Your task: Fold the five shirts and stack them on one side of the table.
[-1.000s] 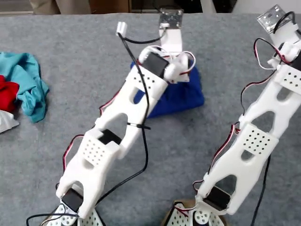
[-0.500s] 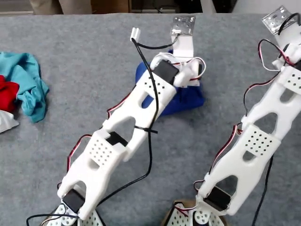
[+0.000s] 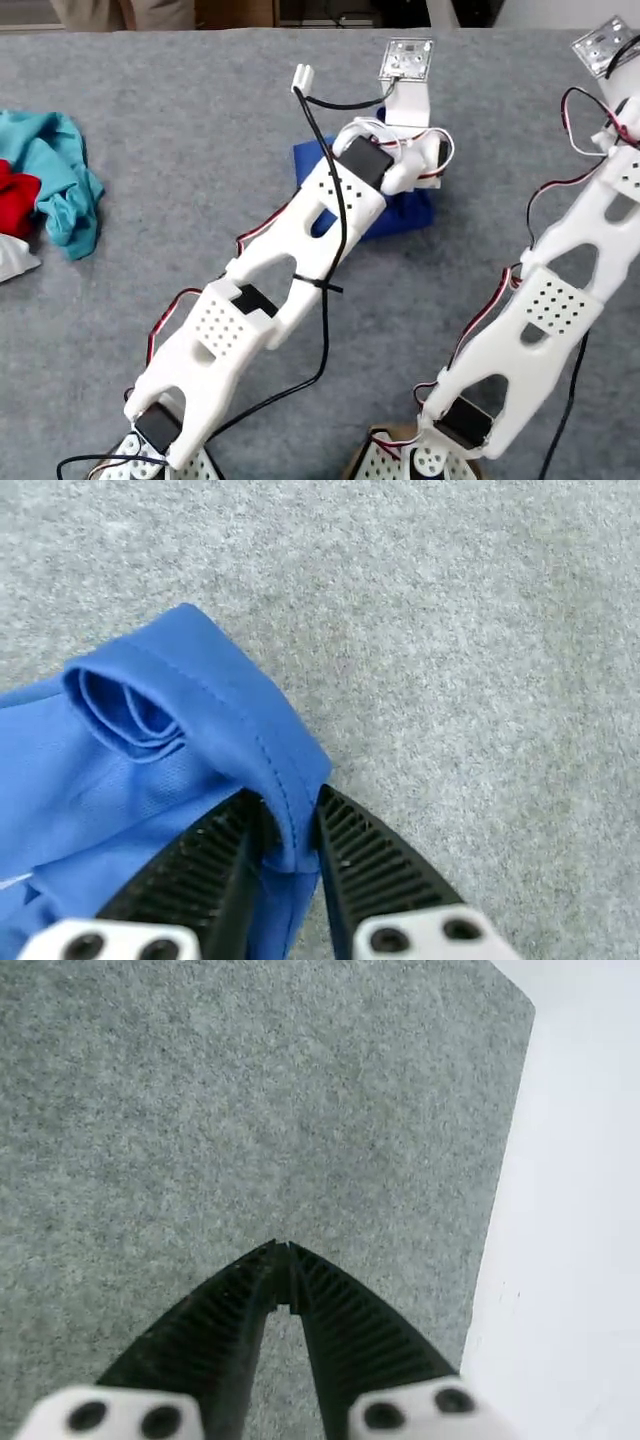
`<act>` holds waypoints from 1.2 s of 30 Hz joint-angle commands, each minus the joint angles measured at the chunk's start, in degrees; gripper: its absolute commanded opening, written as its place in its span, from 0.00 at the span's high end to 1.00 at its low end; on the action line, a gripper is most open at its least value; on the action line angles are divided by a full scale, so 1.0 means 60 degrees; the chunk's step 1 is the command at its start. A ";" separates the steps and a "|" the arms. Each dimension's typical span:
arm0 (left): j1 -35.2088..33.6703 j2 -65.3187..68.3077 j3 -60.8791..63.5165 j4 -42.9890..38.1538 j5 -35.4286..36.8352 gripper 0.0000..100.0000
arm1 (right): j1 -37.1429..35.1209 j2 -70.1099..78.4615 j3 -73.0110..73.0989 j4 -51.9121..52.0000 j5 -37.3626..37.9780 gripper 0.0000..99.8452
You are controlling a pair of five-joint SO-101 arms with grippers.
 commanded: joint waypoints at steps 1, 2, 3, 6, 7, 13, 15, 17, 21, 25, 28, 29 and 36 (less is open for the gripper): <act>0.0088 -0.0139 -0.0073 -0.0132 0.0161 0.87 | 0.0110 -0.1150 -0.0476 -0.0205 0.0088 0.99; 0.0059 -0.0139 -0.0073 -0.0132 0.0396 0.85 | 0.0110 -0.1150 -0.0476 -0.0205 0.0088 0.99; 0.0015 -0.0139 -0.0073 -0.0132 0.0645 0.84 | 0.0110 -0.1150 -0.0476 -0.0205 0.0088 0.99; -0.0132 -0.0051 -0.0088 -0.0161 0.0894 0.83 | 0.0110 -0.1150 -0.0476 -0.0161 0.0234 0.99; -0.0190 0.0051 -0.0161 -0.0161 0.0894 0.83 | 0.0110 -0.1150 -0.0476 -0.0147 0.0264 0.99; -0.0938 0.0535 -0.0176 -0.0176 0.0894 0.83 | 0.0022 -0.1121 -0.0374 -0.0117 0.0264 0.99; -0.1216 0.0769 -0.0176 -0.0190 0.0879 0.83 | -0.0168 -0.1092 -0.0359 -0.0044 0.0264 0.99; -0.1538 0.0989 -0.0176 -0.0293 0.0894 0.83 | -0.0418 -0.1092 -0.0359 0.0234 0.0278 0.99; -0.2227 0.1516 -0.0176 -0.0659 0.0879 0.84 | -0.0755 -0.0974 -0.0300 0.0410 0.0278 0.99; -0.2681 0.1692 -0.0176 -0.0586 0.0879 0.82 | -0.0974 -0.0623 -0.0212 0.0337 0.0278 0.99; -0.2901 0.1692 -0.0176 -0.0571 0.0879 0.80 | -0.1238 -0.0403 -0.0212 0.0396 0.0278 0.99; -0.2960 0.1678 -0.0176 -0.0571 0.0879 0.80 | -0.1297 -0.0359 -0.0212 0.0396 0.0278 0.99; -0.3165 0.1766 -0.0073 -0.0425 0.0864 0.80 | -0.1385 -0.0154 -0.0212 0.0352 0.0278 0.99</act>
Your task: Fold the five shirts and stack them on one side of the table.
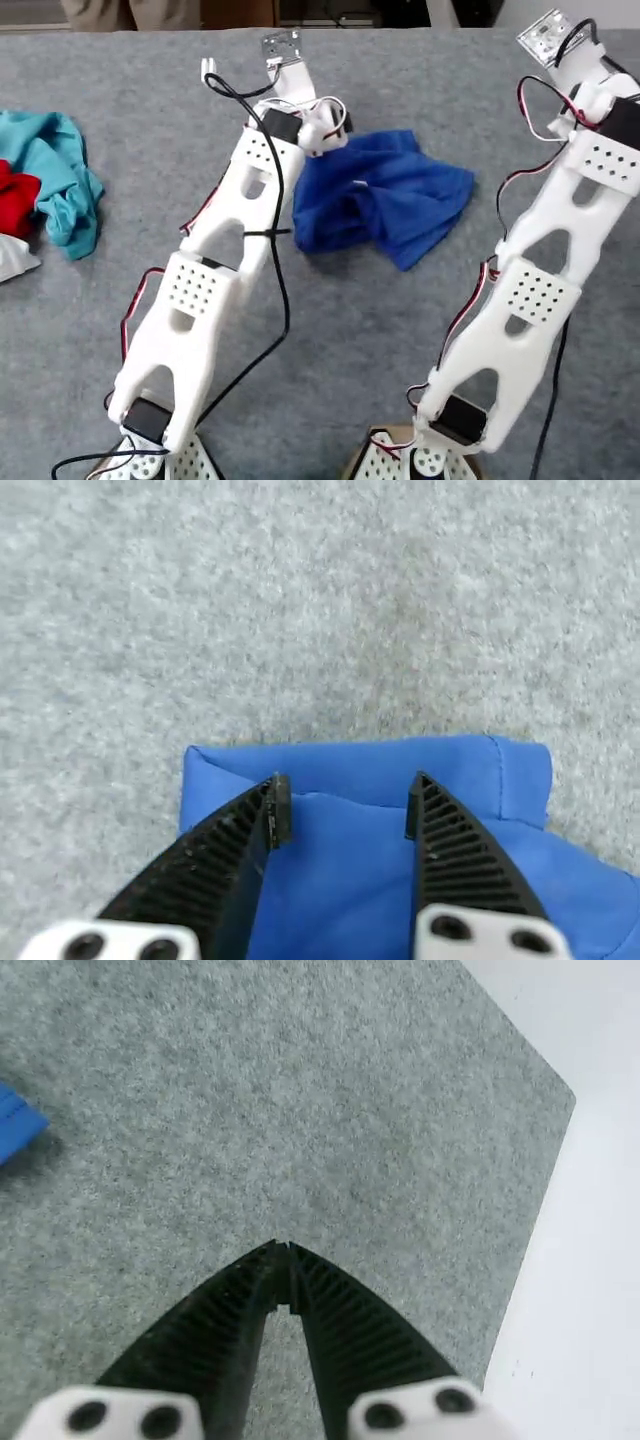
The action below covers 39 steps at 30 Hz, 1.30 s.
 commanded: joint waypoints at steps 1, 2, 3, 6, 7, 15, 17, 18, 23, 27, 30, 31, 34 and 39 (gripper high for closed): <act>-0.0088 -0.0110 -0.0088 0.0190 0.0044 0.80 | -0.0168 -0.0154 -0.0212 -0.0015 0.0103 0.99; -0.0088 -0.0110 -0.0088 0.0293 0.0044 0.80 | -0.0168 -0.0154 -0.0212 -0.0015 0.0103 0.99; -0.0088 -0.0110 -0.0088 0.0396 0.0044 0.80 | -0.0168 -0.0154 -0.0212 -0.0015 0.0103 0.99; -0.0103 -0.0081 -0.0073 0.0718 -0.0190 0.80 | -0.0168 -0.0154 -0.0212 -0.0015 0.0103 0.99; -0.0088 -0.0007 -0.0073 0.0835 -0.0396 0.80 | -0.0168 -0.0154 -0.0212 -0.0015 0.0103 0.99; -0.0293 0.0974 -0.0249 0.0850 -0.0645 0.80 | -0.0168 -0.0154 -0.0212 -0.0015 0.0103 0.99; -0.0352 0.1018 -0.0484 0.0894 -0.0645 0.80 | -0.0168 -0.0154 -0.0212 -0.0015 0.0103 0.99; -0.0366 0.1062 -0.0542 0.0894 -0.0645 0.81 | -0.0168 -0.0154 -0.0212 -0.0015 0.0103 0.99; -0.0366 0.1238 -0.0645 0.0835 -0.1040 0.90 | -0.0168 -0.0154 -0.0212 -0.0015 0.0103 0.99; -0.0337 0.1253 -0.0630 0.0630 -0.1538 0.97 | -0.0154 -0.0154 -0.0212 -0.0015 0.0103 0.99; -0.0425 0.1253 -0.0645 0.0410 -0.1509 0.98 | -0.0154 -0.0110 -0.0212 -0.0029 0.0117 0.99; -0.0469 0.1238 -0.0645 0.0278 -0.1509 0.98 | -0.0154 -0.0110 -0.0212 -0.0029 0.0190 0.99; -0.0557 0.1165 -0.0659 -0.0117 -0.1524 0.98 | -0.0154 -0.0110 -0.0212 0.0000 0.0278 0.99; -0.0982 0.1238 -0.1392 -0.0088 -0.1480 0.98 | -0.0154 -0.0095 -0.0212 0.0015 0.0278 0.99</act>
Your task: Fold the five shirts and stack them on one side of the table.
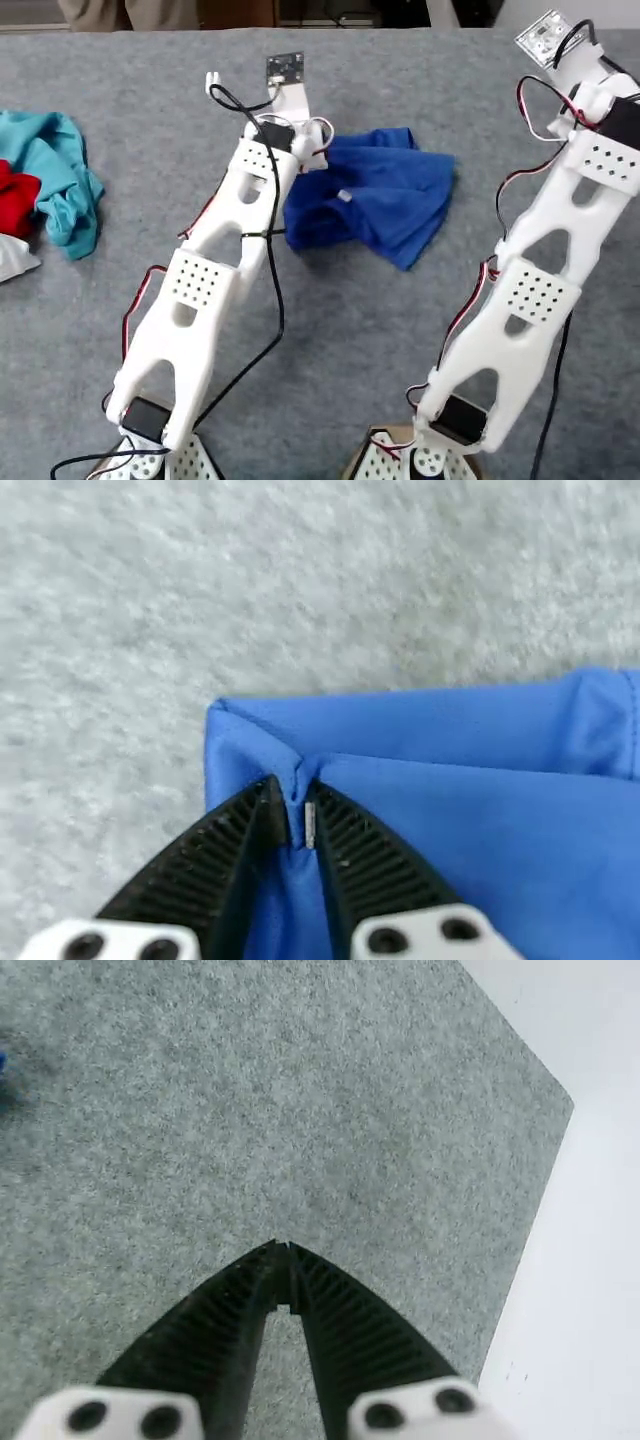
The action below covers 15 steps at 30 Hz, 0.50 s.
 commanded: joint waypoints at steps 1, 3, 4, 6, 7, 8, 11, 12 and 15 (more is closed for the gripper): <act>-0.0645 -0.0168 -0.0952 -0.0132 -0.0015 0.98 | -0.0154 -0.0095 -0.0212 0.0015 0.0117 0.99; -0.0864 -0.0168 -0.1128 -0.0132 -0.0015 0.98 | -0.0154 -0.0095 -0.0212 0.0015 0.0117 0.99; -0.0952 -0.0198 -0.1187 -0.0132 -0.0015 0.98 | -0.0168 -0.0095 -0.0212 0.0029 0.0117 0.99; -0.1114 -0.0227 -0.1304 -0.0132 -0.0015 0.98 | -0.0168 -0.0095 -0.0212 0.0029 0.0117 0.99; -0.1187 -0.0227 -0.1348 -0.0132 -0.0015 0.98 | -0.0168 -0.0095 -0.0212 0.0029 0.0117 0.99; -0.1245 -0.0242 -0.1392 -0.0132 -0.0015 0.98 | -0.0168 -0.0095 -0.0212 0.0029 0.0117 0.99; -0.1319 -0.0242 -0.1451 -0.0117 0.0000 0.98 | -0.0168 -0.0095 -0.0212 0.0029 0.0117 0.99; -0.1319 -0.0242 -0.1436 -0.0117 0.0000 0.98 | -0.0168 -0.0095 -0.0212 0.0029 0.0117 0.99; -0.1245 -0.0242 -0.1377 -0.0117 0.0000 0.98 | -0.0168 -0.0095 -0.0212 0.0044 0.0117 0.99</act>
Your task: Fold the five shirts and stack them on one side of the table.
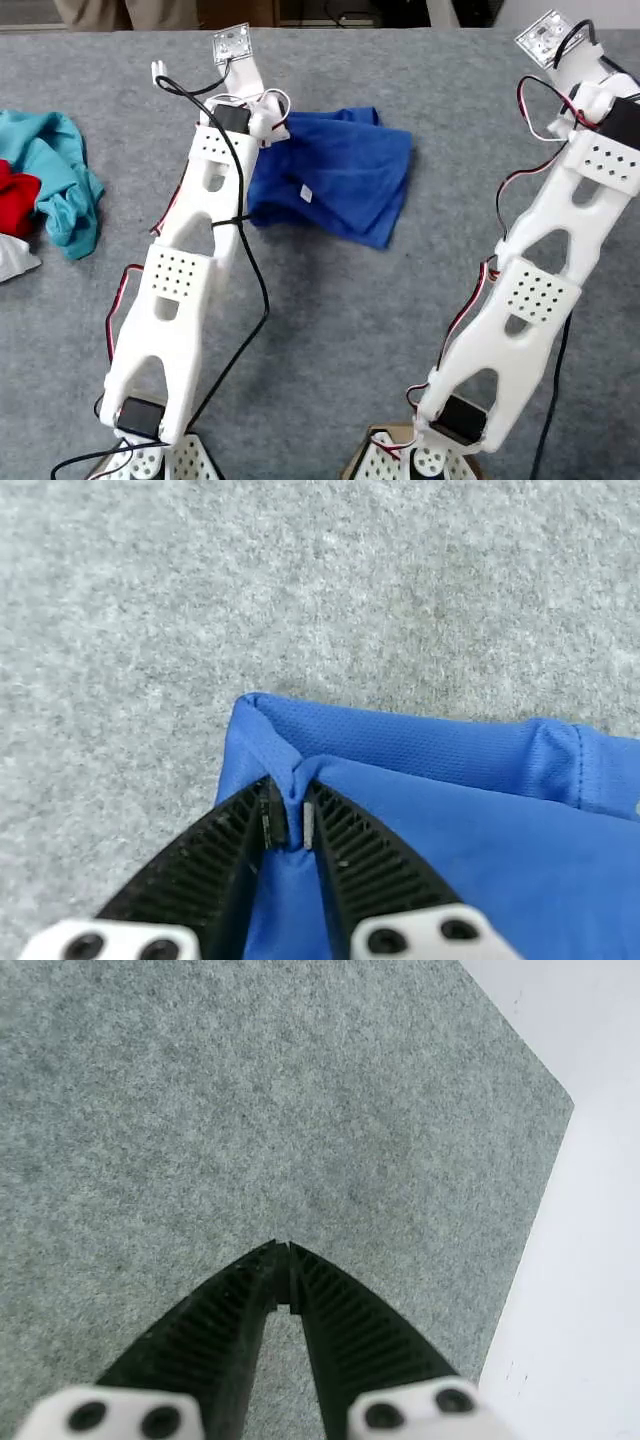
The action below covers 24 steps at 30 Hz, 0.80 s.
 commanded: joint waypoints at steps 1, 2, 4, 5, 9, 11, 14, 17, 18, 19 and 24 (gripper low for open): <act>-0.0044 -0.0242 -0.0469 -0.0088 0.0000 0.98 | -0.0168 -0.0095 -0.0212 0.0044 0.0117 0.99; 0.0015 -0.0227 -0.0469 0.0000 0.0000 0.98 | -0.0168 -0.0095 -0.0212 0.0044 0.0117 0.99; 0.0103 -0.0183 -0.0469 0.0293 0.0000 0.96 | -0.0168 -0.0095 -0.0212 0.0044 0.0132 0.99; 0.0132 -0.0183 -0.0469 0.0440 0.0000 0.94 | -0.0168 -0.0095 -0.0212 0.0044 0.0132 0.99; 0.0000 -0.0183 -0.0513 0.0630 0.0835 0.86 | -0.0168 -0.0095 -0.0212 0.0044 0.0132 0.99; -0.0088 -0.0183 -0.0527 0.0615 0.0982 0.85 | -0.0168 -0.0095 -0.0212 0.0044 0.0132 0.99; -0.0147 -0.0168 -0.0454 0.0601 0.0952 0.85 | -0.0168 -0.0095 -0.0212 0.0044 0.0132 0.99; -0.0161 -0.0154 -0.0234 0.0542 0.0952 0.86 | -0.0168 -0.0095 -0.0212 0.0044 0.0132 0.99; -0.0161 -0.0154 -0.0205 0.0513 0.0952 0.87 | -0.0168 -0.0095 -0.0212 0.0044 0.0132 0.99; -0.0161 -0.0154 -0.0132 0.0396 0.0938 0.89 | -0.0168 -0.0095 -0.0212 0.0044 0.0132 0.99; -0.0337 -0.0154 0.0220 -0.0293 0.0938 0.94 | -0.0168 -0.0095 -0.0212 0.0044 0.0132 0.99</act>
